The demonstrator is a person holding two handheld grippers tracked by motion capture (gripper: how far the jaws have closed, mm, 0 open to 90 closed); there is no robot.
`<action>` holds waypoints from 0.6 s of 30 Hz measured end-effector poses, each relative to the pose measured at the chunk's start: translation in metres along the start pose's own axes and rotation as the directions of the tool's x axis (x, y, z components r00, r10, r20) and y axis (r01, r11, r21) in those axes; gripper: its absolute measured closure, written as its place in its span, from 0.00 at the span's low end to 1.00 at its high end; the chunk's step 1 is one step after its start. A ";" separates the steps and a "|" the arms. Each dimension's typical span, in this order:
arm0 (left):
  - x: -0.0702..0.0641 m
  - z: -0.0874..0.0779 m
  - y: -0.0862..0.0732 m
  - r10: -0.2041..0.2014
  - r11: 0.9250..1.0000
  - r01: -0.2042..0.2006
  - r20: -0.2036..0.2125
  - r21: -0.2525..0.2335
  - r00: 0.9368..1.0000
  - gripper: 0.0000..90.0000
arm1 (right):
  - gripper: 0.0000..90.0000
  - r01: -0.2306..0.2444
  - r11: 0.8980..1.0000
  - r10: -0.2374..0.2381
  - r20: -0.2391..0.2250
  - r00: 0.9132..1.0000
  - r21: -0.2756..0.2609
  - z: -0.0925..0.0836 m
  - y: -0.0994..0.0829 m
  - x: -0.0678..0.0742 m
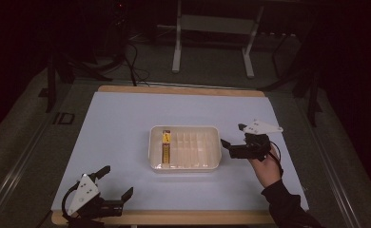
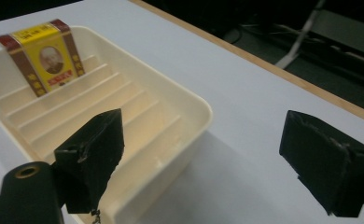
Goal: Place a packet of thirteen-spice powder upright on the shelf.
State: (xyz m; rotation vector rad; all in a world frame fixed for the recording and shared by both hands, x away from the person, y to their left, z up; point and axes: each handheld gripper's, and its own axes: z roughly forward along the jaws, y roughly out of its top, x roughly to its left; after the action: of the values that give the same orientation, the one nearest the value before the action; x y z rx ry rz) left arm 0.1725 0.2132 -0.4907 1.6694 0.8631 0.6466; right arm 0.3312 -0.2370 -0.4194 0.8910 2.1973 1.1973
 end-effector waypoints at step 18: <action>-0.001 0.000 0.000 0.005 1.000 -0.005 0.007 0.001 1.000 0.00 | 0.15 -0.087 0.995 0.092 0.098 0.991 -0.055 -0.033 -0.045 -0.006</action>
State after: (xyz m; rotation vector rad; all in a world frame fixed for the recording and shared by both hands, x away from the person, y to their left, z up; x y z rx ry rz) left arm 0.1719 0.2126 -0.4902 1.6744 0.8551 0.6438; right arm 0.2991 -0.2781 -0.4407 1.0159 2.0582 1.2159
